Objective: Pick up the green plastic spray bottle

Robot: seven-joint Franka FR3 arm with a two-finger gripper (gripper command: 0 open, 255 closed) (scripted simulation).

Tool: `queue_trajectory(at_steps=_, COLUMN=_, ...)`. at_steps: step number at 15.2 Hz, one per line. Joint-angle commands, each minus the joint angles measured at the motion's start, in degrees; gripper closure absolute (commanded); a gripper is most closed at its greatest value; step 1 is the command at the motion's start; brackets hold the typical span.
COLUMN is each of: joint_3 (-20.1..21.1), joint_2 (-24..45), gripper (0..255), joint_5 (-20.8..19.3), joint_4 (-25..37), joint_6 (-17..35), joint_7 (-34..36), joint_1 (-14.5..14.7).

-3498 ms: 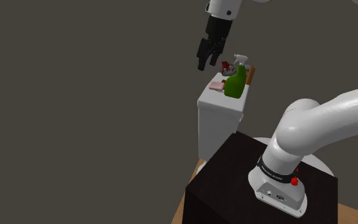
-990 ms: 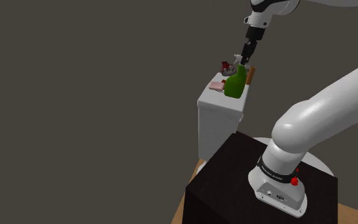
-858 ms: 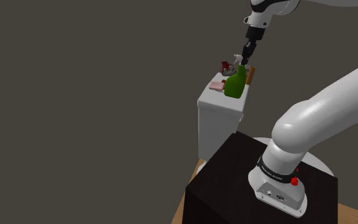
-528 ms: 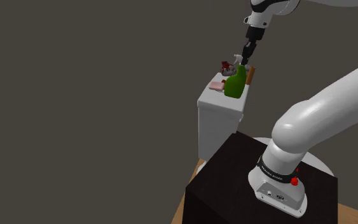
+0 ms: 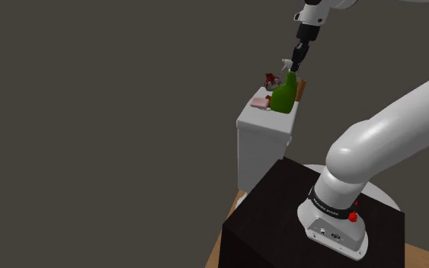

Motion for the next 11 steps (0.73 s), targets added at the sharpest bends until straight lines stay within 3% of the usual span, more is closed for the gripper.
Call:
queue_trajectory(at_steps=1, joint_3=0.2, joint_2=0.1, gripper=255, joint_5=0.2, joint_4=1.6, joint_6=-1.5, joint_7=0.0, joint_1=0.1)
queue_trajectory(at_steps=11, joint_3=0.6, joint_2=1.6, gripper=255, joint_5=1.0, joint_4=9.0, joint_6=-7.6, joint_7=-0.1, joint_1=0.7)
